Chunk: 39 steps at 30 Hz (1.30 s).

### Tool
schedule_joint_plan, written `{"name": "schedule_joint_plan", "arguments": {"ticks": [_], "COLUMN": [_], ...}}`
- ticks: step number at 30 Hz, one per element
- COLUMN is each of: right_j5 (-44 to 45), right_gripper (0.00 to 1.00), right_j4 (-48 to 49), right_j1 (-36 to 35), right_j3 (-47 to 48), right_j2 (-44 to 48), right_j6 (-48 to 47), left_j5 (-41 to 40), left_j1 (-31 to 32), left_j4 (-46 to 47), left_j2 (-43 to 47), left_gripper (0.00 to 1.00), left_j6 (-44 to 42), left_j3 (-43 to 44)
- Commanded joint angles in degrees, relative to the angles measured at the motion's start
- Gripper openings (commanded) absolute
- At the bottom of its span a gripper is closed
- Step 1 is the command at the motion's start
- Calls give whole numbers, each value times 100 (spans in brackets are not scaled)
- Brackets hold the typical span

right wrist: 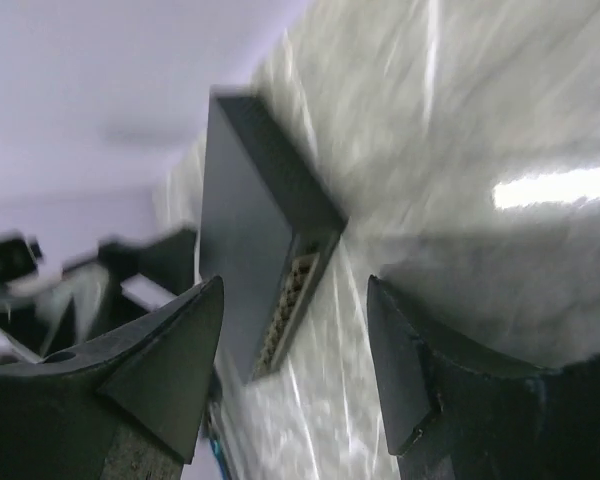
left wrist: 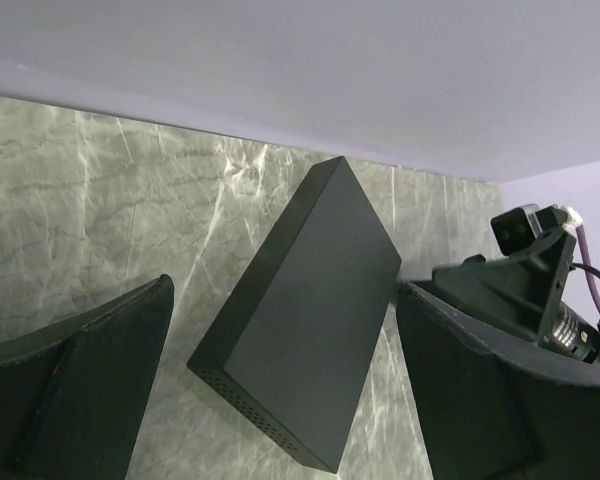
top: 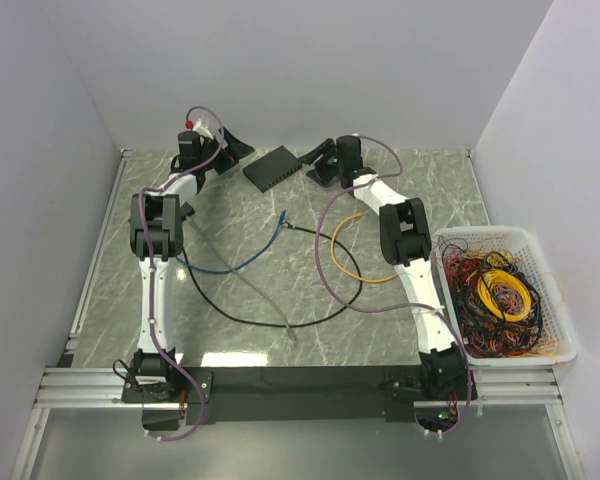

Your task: Insert the plug into the switch port

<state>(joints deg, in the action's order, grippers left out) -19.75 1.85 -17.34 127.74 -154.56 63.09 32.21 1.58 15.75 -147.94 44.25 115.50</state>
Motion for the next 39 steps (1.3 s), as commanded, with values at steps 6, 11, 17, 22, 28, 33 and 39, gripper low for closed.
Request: {"name": "schedule_joint_plan", "arguments": {"ticks": [6, 11, 17, 22, 28, 33, 39], "right_j5": [885, 1113, 1482, 1237, 1184, 622, 138], "right_gripper": [68, 73, 75, 79, 79, 79, 78], "right_j4": [605, 377, -141, -440, -650, -800, -538], "right_j1": [-49, -252, -279, -243, -261, -243, -498], "right_j3": [961, 1740, 1825, 2071, 1895, 1737, 211], "right_j2": [-381, -822, -804, -1050, -953, -988, -138], "right_j6": [635, 379, 493, 889, 889, 1012, 521], "left_j5": [409, 489, 550, 611, 795, 998, 1016], "left_j1": [-27, 17, 131, 176, 228, 360, 606], "left_j4": [596, 868, 894, 860, 904, 869, 1097], "left_j2": [-121, -8, 81, 177, 353, 677, 1381], "left_gripper": [99, 100, 99, 99, 99, 99, 99], "left_j6": [417, 585, 549, 558, 585, 418, 295], "left_j3": [69, -308, -546, -687, -810, -1143, -2258]}}
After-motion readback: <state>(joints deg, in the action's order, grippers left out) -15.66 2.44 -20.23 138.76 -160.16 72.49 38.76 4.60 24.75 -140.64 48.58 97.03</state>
